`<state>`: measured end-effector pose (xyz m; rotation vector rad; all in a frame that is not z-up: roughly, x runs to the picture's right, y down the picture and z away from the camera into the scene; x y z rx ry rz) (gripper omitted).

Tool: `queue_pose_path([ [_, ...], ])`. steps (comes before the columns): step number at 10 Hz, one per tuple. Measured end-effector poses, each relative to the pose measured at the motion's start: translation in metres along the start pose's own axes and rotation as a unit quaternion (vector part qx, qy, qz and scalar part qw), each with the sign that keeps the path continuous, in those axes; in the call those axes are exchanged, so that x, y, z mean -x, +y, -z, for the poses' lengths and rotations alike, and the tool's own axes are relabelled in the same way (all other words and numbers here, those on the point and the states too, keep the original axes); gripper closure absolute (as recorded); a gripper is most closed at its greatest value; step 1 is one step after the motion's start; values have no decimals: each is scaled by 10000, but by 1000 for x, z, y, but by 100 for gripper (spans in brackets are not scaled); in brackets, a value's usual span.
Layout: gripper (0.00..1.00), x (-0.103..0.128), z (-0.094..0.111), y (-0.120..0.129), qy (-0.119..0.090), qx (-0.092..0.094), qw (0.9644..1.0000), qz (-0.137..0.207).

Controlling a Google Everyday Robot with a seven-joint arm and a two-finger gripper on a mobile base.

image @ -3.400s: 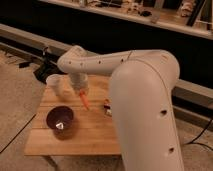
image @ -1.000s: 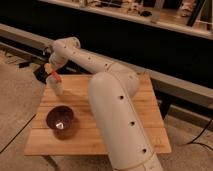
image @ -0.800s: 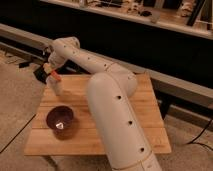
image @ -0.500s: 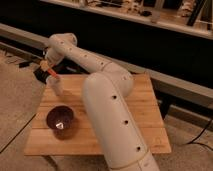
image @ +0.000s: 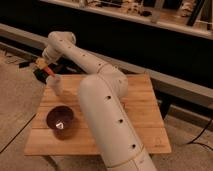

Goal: Place the pepper in the ceramic cup

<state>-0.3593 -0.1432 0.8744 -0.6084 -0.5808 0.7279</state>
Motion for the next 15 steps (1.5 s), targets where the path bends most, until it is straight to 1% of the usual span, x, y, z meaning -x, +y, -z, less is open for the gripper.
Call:
queue_pose_path([
  [4,100,-21,-12,-14,-148,200,9997,-55],
  [5,100,-29,-14,-16,-149,267,9995,-72],
  [6,96,-37,-16,-16,-112,340,9993,-84],
  [8,78,-53,-20,-15,-10,488,9987,-119],
  [9,65,-57,-20,-15,22,550,9984,-147],
  [11,46,-59,-19,-16,50,601,9980,-173],
  [12,40,-59,-18,-18,55,616,9979,-185],
  [15,39,-55,-19,-16,51,654,9977,-165],
])
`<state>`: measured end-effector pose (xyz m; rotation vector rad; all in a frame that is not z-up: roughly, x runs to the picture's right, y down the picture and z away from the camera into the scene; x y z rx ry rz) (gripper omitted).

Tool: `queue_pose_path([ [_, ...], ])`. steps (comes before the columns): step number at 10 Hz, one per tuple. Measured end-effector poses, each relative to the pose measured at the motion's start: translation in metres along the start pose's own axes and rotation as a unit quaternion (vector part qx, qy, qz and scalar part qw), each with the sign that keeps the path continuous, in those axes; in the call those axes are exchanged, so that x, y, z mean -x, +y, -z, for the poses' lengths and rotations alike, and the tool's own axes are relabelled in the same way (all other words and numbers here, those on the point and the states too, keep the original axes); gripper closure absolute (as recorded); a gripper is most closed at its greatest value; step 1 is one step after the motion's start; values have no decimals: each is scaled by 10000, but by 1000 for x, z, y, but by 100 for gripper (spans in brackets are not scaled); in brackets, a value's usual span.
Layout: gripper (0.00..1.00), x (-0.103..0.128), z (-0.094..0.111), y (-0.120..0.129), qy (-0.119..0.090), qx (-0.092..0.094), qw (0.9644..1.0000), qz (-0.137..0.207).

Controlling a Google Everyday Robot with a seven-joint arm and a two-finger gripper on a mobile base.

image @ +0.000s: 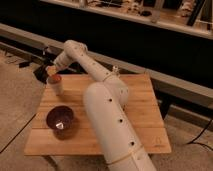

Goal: Place the pepper in the ceramic cup

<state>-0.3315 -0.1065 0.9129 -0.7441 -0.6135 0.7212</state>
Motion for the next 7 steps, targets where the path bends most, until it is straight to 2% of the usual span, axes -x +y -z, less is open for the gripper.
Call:
queue_pose_path([
  [7,39,5,0,0,-3,-3,10000,6],
])
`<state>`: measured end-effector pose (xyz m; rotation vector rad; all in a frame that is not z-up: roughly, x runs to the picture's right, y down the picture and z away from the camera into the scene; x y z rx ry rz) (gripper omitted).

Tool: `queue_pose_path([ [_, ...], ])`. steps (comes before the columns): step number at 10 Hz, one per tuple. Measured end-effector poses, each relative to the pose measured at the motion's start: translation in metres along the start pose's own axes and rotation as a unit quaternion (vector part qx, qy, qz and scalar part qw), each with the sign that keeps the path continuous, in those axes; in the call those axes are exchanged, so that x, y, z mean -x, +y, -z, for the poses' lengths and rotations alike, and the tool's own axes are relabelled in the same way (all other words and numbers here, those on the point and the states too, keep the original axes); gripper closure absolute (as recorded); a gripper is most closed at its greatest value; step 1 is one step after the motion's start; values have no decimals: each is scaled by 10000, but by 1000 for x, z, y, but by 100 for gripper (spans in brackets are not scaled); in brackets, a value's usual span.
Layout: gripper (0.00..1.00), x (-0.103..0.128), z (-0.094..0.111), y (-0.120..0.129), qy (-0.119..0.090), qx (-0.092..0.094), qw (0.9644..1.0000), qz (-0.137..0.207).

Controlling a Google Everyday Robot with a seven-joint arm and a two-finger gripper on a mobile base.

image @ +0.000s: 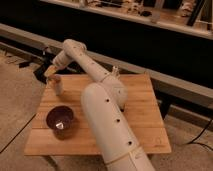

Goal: Place the pepper in the ceramic cup

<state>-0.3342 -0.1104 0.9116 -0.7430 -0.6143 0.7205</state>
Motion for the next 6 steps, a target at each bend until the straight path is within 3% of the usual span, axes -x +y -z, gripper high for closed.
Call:
queue_pose_path([
  [6,39,1,2,0,12,-15,10000,-23],
])
